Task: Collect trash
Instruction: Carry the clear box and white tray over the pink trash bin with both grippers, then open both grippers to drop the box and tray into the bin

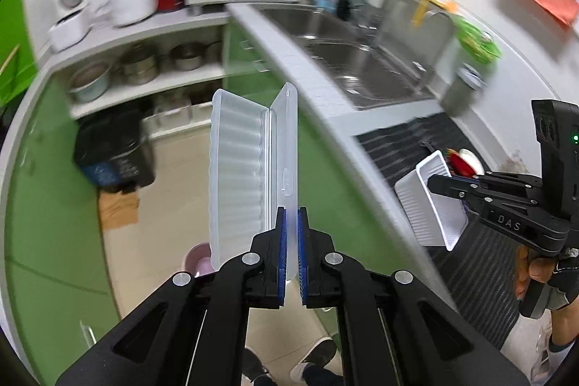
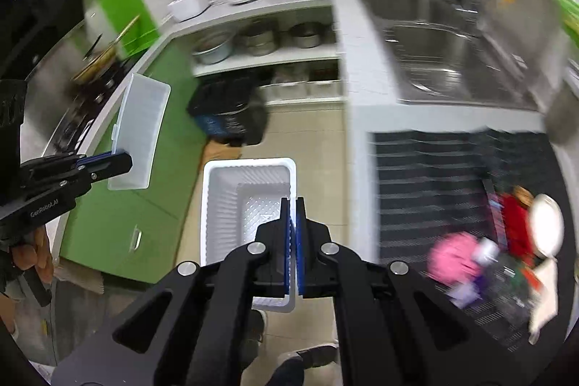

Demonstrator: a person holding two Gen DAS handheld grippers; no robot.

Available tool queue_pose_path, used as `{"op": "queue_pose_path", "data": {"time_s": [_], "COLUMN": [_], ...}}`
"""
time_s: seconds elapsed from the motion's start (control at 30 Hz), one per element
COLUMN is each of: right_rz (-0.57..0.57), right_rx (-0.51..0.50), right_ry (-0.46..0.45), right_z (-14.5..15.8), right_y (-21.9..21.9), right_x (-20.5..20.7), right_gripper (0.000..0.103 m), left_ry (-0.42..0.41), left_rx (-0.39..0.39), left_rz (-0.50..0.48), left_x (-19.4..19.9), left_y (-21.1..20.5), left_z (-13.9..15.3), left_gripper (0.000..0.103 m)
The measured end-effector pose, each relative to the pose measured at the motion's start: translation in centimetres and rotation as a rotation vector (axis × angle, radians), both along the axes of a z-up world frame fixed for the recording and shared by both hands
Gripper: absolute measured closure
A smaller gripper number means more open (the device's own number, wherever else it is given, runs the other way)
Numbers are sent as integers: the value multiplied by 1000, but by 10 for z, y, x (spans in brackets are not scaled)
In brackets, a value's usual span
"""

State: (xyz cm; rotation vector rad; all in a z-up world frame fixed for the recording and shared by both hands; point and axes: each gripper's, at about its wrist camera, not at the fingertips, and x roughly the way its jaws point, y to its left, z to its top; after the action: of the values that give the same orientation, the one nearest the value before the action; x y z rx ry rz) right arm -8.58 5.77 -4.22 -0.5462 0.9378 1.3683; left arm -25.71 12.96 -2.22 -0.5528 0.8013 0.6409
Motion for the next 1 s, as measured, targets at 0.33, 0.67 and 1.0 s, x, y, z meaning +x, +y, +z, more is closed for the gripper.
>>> {"op": "queue_pose_path", "data": {"time_s": [0.33,0.67,1.0], "right_rz": [85,127,179], "right_rx": [-136,-218,-246], "right_ry": [44,47,39], "right_z": [-135,-348,-455], "right_y": [117,177,199], "right_x": [-52,-78,-83], "right_gripper": [101,101,101], "left_ry": [40,40,-43], "left_rx": [-135,-252,-261], "left_rz": [81,149,250], "left_x": [-42,-65,-86], "left_y": [84,136,162], "left_z": [-131,-378,-482], "left_gripper": [98,98,6]}}
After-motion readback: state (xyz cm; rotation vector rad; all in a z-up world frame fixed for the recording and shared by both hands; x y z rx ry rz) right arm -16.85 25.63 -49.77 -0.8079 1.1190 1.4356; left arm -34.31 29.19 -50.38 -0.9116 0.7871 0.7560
